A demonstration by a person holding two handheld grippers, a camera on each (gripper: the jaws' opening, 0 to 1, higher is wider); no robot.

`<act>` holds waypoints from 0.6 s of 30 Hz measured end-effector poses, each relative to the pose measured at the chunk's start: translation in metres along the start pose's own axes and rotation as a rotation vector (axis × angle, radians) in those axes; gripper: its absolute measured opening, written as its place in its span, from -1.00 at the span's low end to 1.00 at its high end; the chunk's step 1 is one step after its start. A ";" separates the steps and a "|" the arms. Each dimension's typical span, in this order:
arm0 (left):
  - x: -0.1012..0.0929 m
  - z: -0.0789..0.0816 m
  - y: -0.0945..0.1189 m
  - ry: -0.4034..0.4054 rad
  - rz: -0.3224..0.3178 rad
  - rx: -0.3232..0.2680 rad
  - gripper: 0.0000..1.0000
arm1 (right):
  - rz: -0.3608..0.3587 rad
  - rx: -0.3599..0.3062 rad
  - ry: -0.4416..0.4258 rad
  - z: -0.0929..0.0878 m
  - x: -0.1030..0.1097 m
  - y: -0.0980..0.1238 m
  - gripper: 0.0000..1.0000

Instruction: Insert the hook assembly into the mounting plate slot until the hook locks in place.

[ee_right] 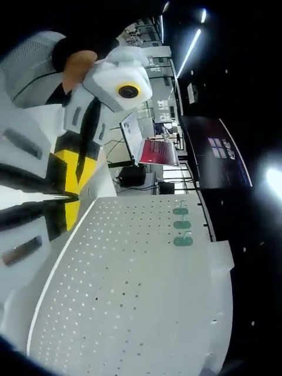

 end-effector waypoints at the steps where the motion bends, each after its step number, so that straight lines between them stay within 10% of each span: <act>1: 0.000 0.000 0.000 0.001 0.002 0.000 -0.93 | 0.002 0.002 -0.003 0.000 0.000 0.000 -1.00; 18: 0.005 -0.003 0.003 0.044 0.022 0.001 -0.93 | -0.006 0.000 -0.008 -0.001 -0.004 0.003 -0.75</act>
Point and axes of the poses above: the point that each gripper's makers call its tool centre point, and the gripper's own axes: y roughly backward along the fingers, x roughly to its left, z roughly out of its top, the point moved 2 cm from there along y, roughly backward along the fingers, and after that the axes turned 14 degrees about -z, right-handed, at the moved point
